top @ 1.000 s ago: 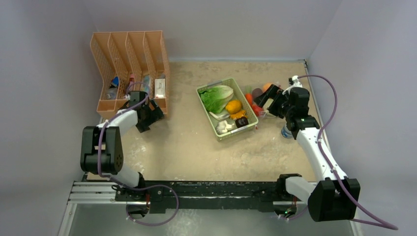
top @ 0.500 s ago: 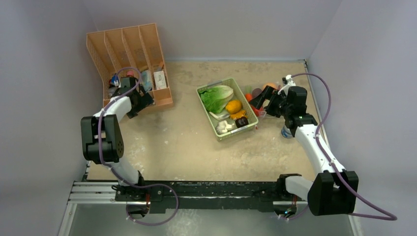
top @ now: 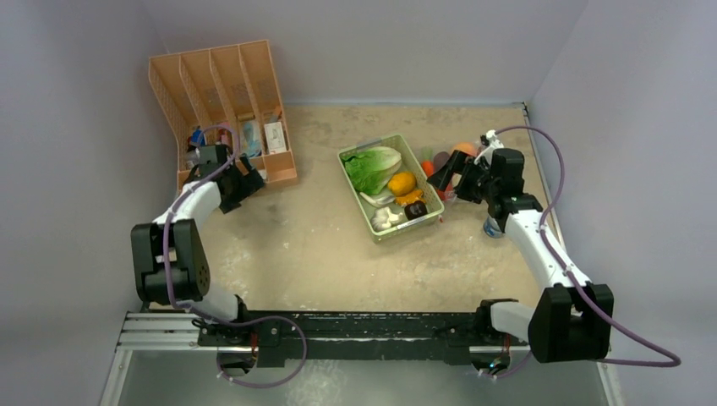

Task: Open the zip-top bag and remove the fake food
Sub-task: Adjust the distractor at the center of the board, then move the bin to the center of the board.

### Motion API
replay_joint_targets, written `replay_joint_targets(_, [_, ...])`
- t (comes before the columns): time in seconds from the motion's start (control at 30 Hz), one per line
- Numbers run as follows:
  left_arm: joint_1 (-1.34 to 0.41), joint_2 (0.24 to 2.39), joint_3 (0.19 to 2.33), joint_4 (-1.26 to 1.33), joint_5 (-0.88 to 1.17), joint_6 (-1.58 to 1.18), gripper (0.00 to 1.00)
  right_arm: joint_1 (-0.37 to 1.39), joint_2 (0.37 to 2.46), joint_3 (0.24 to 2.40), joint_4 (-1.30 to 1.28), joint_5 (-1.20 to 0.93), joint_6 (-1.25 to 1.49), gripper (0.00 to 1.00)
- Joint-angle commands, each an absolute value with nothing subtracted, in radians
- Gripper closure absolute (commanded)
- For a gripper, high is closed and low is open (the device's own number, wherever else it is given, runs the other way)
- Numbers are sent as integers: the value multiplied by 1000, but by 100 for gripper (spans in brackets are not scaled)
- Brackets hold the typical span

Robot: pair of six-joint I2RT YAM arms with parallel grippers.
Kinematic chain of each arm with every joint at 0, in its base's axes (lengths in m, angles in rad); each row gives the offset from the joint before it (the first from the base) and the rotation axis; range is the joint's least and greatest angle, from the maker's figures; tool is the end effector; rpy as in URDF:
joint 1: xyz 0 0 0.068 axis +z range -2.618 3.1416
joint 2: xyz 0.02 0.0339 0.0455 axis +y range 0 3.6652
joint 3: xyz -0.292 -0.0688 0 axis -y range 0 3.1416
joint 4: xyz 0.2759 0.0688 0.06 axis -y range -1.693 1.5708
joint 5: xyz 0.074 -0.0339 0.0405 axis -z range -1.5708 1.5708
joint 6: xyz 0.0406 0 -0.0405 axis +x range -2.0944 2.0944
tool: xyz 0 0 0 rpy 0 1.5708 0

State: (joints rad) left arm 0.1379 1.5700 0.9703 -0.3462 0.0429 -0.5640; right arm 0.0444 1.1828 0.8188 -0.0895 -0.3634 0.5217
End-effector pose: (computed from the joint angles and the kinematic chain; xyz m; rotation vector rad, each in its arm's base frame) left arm 0.3453 0.0462 0.2064 -0.8534 2.3821 -0.2259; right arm 0.2884 0.0273 0.2926 0.2565 2.0525 0.7213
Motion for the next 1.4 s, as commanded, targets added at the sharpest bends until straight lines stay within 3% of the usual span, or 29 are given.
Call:
replay_joint_targets(0.0, [97,1427,903,-247,217,-578,6,40,1205,855,-101,-407,469,0])
replay_joint_targets(0.43, [8,1261,846,-261,394,-632,6,43,1423,1013,-136,-462,386,1])
replay_joint_targets(0.77, [-67,1215,771,-240,353,-662,6,219,1696,1119,-86,-565,406,4])
replay_joint_targets(1.37, [-67,1193,789,-311,245,-671,6,428,1827,1236,115,-629,642,2])
